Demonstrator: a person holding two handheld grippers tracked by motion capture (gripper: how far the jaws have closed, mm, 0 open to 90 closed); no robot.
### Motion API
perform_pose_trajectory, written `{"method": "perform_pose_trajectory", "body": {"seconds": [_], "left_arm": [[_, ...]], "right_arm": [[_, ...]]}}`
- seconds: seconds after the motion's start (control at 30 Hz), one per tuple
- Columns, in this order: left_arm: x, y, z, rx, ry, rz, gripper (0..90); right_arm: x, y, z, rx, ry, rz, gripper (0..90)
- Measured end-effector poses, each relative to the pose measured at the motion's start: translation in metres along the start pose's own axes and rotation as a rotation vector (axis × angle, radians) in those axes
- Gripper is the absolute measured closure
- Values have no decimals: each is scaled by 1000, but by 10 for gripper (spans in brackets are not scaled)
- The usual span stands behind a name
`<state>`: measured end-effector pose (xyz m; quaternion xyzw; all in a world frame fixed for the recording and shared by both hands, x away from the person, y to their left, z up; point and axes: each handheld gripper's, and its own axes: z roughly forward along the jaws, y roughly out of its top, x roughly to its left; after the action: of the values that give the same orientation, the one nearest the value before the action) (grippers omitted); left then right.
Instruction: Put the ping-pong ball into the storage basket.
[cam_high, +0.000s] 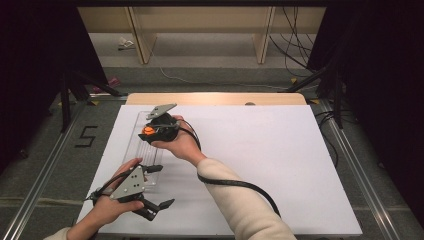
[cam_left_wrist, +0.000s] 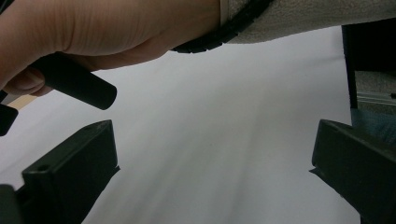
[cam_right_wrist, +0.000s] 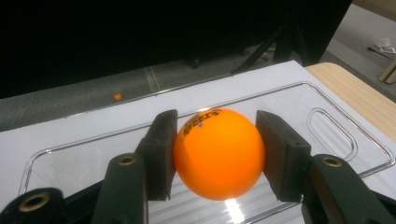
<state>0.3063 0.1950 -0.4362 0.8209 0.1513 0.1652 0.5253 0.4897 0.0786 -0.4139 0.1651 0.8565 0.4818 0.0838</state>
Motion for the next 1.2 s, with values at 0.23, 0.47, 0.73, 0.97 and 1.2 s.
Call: {"method": "perform_pose_trajectory", "body": {"seconds": [0.23,0.47,0.73,0.97,1.2], "left_arm": [[0,0,0,0,-1,1,0],[0,0,0,0,-2,1,0],[0,0,0,0,-2,2,0],[0,0,0,0,-2,1,0],[0,0,0,0,-3,3,0]], "right_arm": [[-1,0,4,8,3,0,514],[-1,-1,8,16,5,2,514],[-1,-1,14,30,11,2,513],[-1,-2,19,43,11,3,513],[-1,-2,22,48,13,-1,513]]}}
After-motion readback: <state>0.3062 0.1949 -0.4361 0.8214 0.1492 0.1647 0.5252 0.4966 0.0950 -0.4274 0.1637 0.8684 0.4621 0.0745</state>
